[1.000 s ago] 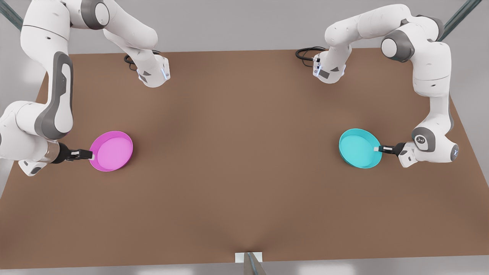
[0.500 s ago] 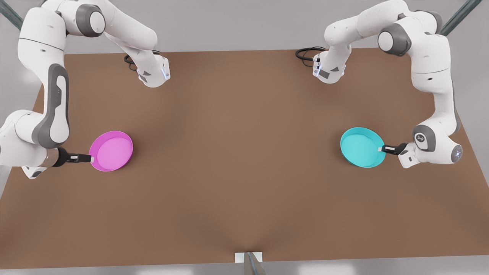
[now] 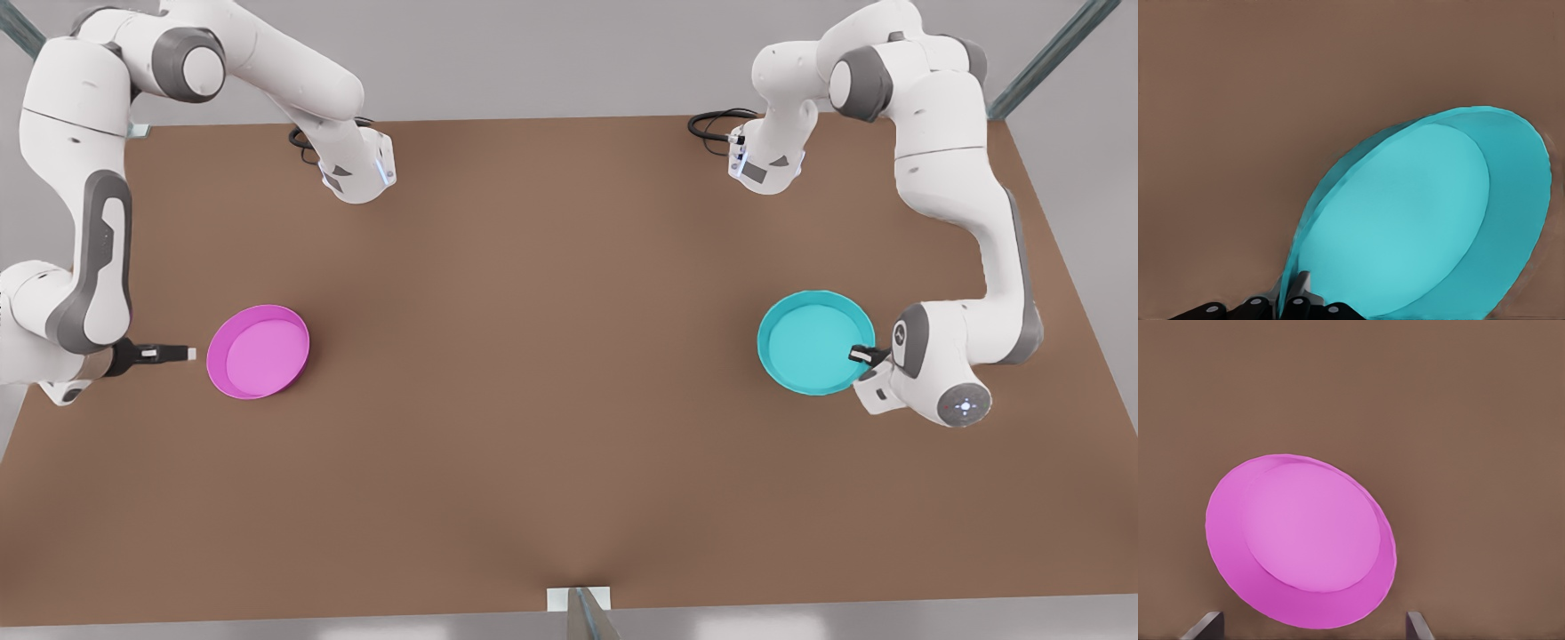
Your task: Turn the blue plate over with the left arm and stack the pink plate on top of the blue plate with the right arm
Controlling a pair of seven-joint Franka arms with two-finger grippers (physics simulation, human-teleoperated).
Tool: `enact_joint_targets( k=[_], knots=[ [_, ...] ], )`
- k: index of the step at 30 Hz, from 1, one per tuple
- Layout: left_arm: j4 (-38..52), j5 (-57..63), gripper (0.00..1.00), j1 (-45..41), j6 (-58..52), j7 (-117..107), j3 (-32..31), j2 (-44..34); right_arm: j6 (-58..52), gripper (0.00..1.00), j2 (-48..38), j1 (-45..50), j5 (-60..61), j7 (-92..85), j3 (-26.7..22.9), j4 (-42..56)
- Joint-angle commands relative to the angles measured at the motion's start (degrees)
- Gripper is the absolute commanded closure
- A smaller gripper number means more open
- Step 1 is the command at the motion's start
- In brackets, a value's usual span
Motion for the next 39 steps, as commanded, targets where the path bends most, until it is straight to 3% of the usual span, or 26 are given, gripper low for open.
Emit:
enact_joint_targets(
  k=[1,6,14,25,39],
  knots=[
    [0.1,2.3,0.75,-0.6,-0.7,-0.6,0.0,0.0,-0.1,0.00,0.4,-0.1,-0.6,0.2,0.1,0.1],
    [0.2,9.1,0.75,-9.5,-4.7,-8.1,0.0,0.0,1.7,0.00,3.2,-2.7,2.6,1.3,0.1,0.1],
    [2.2,12.9,0.77,-14.2,-8.2,-10.2,0.0,0.6,4.6,0.00,5.8,-4.3,3.8,1.3,0.2,-1.1],
    [2.1,28.6,0.77,-24.5,-15.0,-14.6,-0.1,1.3,7.8,0.00,5.2,-5.6,6.1,0.2,0.5,-8.2],
    [2.0,33.8,0.78,-38.8,-27.4,-32.0,-0.1,4.9,14.5,0.00,7.9,-5.3,6.0,-3.2,0.5,-8.2]
  ],
)
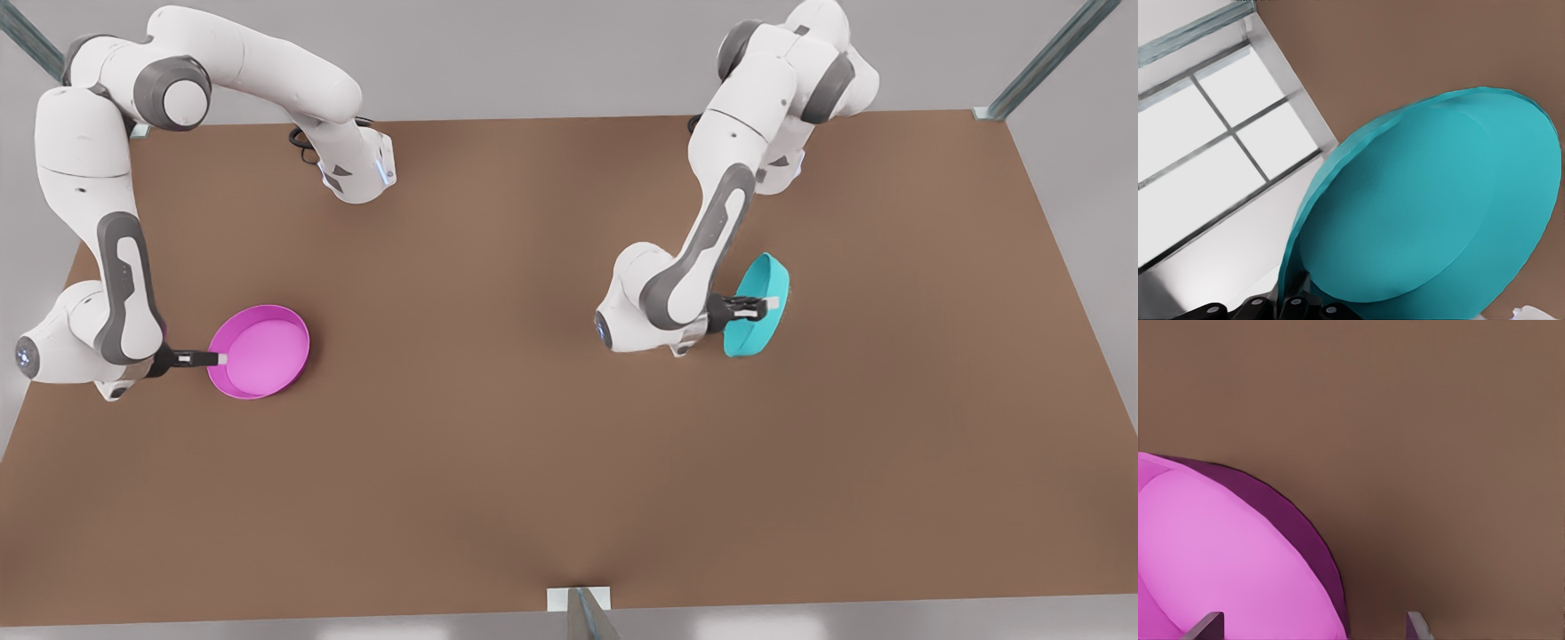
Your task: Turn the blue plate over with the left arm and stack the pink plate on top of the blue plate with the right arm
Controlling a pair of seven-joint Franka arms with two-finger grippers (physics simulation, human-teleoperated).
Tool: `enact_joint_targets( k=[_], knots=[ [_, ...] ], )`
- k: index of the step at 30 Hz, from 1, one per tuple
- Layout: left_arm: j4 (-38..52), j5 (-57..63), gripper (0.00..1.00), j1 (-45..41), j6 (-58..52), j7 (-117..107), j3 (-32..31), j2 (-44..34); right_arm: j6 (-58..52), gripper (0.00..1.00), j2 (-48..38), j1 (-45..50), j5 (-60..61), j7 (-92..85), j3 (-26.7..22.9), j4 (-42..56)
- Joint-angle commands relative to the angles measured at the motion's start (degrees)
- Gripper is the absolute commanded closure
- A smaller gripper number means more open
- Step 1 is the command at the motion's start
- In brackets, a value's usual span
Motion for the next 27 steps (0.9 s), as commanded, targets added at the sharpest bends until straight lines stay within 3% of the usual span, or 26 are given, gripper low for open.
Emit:
enact_joint_targets(
  k=[1,25,27],
  knots=[
    [0.0,-1.3,0.78,-0.4,-0.2,-0.8,0.0,0.1,0.0,0.00,0.0,0.1,0.1,-0.9,0.0,-0.1],
    [0.1,-1.1,0.79,-15.4,-8.4,-28.9,0.0,7.7,0.4,0.00,1.0,-0.5,0.4,-4.0,-0.1,-1.7],
    [0.1,-1.1,0.79,-16.3,-8.5,-30.4,0.0,8.3,0.4,0.05,0.9,-0.6,0.4,-4.3,0.0,-2.0]
  ],
)
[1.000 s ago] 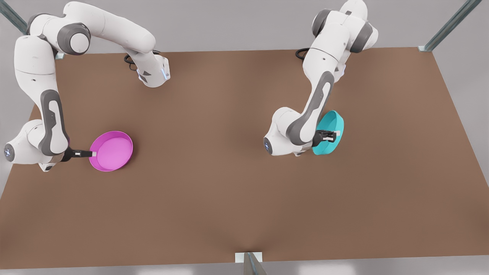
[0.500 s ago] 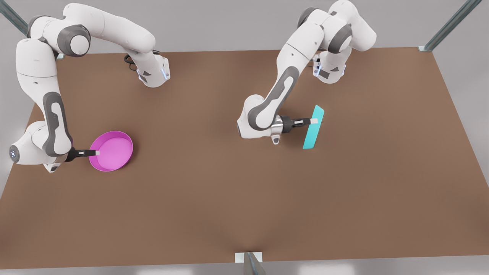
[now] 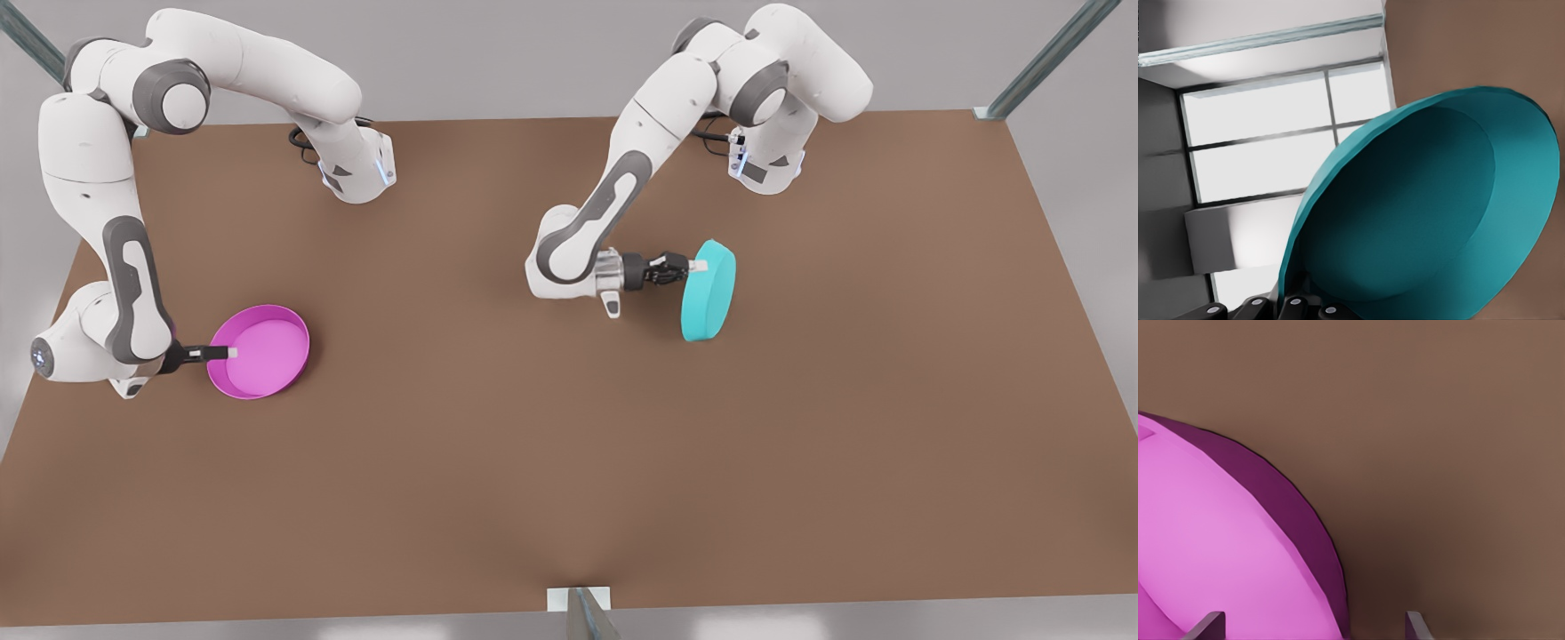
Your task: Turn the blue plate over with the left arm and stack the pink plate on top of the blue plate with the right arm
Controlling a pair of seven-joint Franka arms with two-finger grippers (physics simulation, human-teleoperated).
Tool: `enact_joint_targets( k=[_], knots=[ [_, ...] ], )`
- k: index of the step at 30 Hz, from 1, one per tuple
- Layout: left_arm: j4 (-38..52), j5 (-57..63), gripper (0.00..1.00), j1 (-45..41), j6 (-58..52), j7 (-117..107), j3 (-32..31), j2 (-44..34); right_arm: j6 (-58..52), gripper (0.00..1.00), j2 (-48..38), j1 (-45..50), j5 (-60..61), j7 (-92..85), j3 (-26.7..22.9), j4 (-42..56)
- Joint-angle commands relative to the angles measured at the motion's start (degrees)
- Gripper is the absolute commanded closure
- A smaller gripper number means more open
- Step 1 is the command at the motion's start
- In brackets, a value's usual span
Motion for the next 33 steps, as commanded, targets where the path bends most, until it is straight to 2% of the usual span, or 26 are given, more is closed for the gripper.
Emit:
enact_joint_targets(
  k=[1,6,7,8,15,20,21,23,24,27,33],
  knots=[
    [0.0,-1.5,0.79,-0.4,0.0,-0.2,0.0,0.0,0.0,0.08,0.0,0.0,0.0,0.0,0.0,0.0],
    [0.0,0.8,0.79,-2.0,-1.0,-1.5,0.0,1.7,-0.1,0.33,0.0,0.0,0.0,-1.1,0.0,-0.1],
    [0.0,0.8,0.79,-2.1,-1.0,-2.0,0.0,1.9,-0.1,0.41,0.0,0.0,0.0,-1.2,0.0,0.0],
    [0.0,0.9,0.79,-2.1,-1.1,-2.1,0.0,2.1,-0.1,0.43,0.0,0.0,0.0,-1.7,0.0,-0.1],
    [0.0,0.8,0.79,-3.5,-1.4,-4.7,0.0,3.4,0.0,0.43,0.0,0.1,0.0,-1.7,-0.1,0.0],
    [0.1,0.8,0.78,-4.1,-1.6,-4.8,0.0,4.0,-0.1,0.55,0.0,0.1,0.0,-2.1,0.0,0.0],
    [0.1,0.7,0.72,-4.1,-1.6,-5.1,0.0,4.3,-0.1,0.55,0.0,0.0,0.0,-2.4,-0.1,0.0],
    [0.1,0.6,0.38,-4.5,-1.6,-5.1,-0.1,4.5,-0.1,0.58,0.0,0.0,0.0,-2.8,-0.1,0.0],
    [0.1,0.6,0.26,-4.6,-1.6,-5.1,-0.1,4.6,-0.1,0.61,0.0,0.0,0.0,-2.8,-0.1,0.0],
    [1.0,0.4,0.20,-5.6,-2.0,-5.1,-0.1,5.3,-0.1,0.67,0.0,0.0,0.0,-2.9,-0.1,0.0],
    [3.6,-3.5,0.17,-8.2,-4.4,-5.1,-0.2,6.7,-0.1,0.73,0.0,0.0,0.0,-3.3,0.0,0.0]
  ],
)
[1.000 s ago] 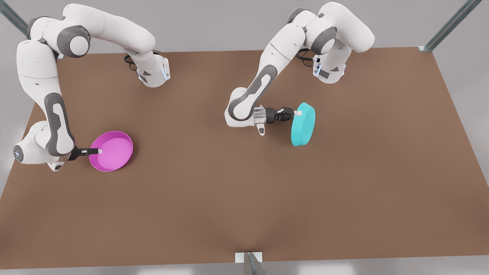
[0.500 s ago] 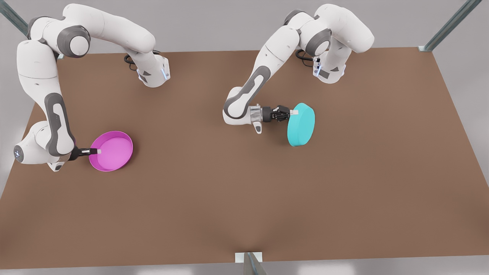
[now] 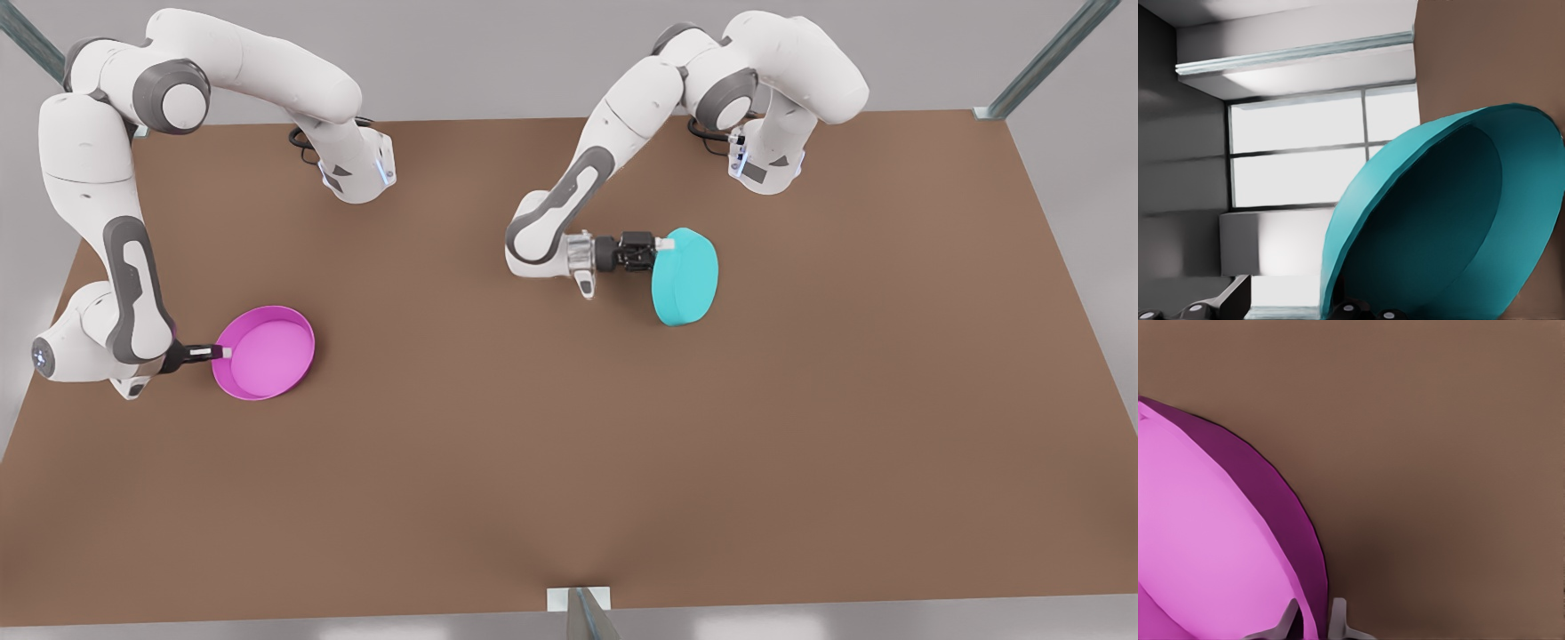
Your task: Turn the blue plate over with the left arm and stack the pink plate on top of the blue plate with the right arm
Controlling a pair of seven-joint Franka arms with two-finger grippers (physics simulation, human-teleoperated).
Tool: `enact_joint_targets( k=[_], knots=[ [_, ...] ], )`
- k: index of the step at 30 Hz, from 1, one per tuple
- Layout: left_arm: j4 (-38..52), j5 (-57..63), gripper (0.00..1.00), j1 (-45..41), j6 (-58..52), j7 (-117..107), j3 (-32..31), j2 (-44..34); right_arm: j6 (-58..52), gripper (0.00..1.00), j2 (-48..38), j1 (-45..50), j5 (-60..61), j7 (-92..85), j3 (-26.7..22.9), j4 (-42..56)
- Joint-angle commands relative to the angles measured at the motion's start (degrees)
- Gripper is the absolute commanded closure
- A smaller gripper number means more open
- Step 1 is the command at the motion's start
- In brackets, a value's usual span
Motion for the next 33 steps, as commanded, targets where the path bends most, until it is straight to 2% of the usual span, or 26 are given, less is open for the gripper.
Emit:
enact_joint_targets(
  k=[1,5,16,22,27,29,31,32,33],
  knots=[
    [0.5,-3.4,0.17,-0.2,-0.4,0.0,0.0,0.1,0.0,0.74,0.0,0.0,0.0,0.0,0.0,0.0],
    [4.8,-8.8,0.17,-1.6,-1.5,0.0,0.0,1.7,-0.2,0.79,0.0,0.0,0.0,-0.6,0.0,0.0],
    [13.4,-21.8,0.16,-2.6,-0.8,-5.9,-1.2,2.5,-3.0,0.79,-0.4,0.4,0.0,-1.2,0.0,0.9],
    [15.2,-33.5,0.14,-2.5,7.8,-17.4,-1.4,2.4,-9.2,0.79,-0.8,1.5,1.6,-0.9,0.2,4.0],
    [20.1,-46.8,0.13,-1.9,19.4,-29.3,-1.3,2.2,-15.9,0.79,-1.1,1.8,3.4,0.0,4.1,9.4],
    [23.6,-55.0,0.11,-0.2,27.9,-38.4,-1.3,2.0,-17.3,0.79,-1.1,2.7,4.9,0.0,4.3,10.2],
    [25.1,-60.4,0.10,2.3,36.4,-45.2,-1.2,-0.2,-17.6,0.79,-1.1,2.9,5.6,0.1,6.7,10.1],
    [26.5,-63.0,0.08,8.3,36.4,-45.9,-1.2,-4.2,-17.7,0.79,-1.1,2.9,6.4,0.8,8.2,9.9],
    [26.5,-65.8,0.08,18.7,35.5,-46.3,-1.1,-11.1,-17.6,0.79,-1.1,2.9,6.6,0.9,9.2,9.7]
  ],
)
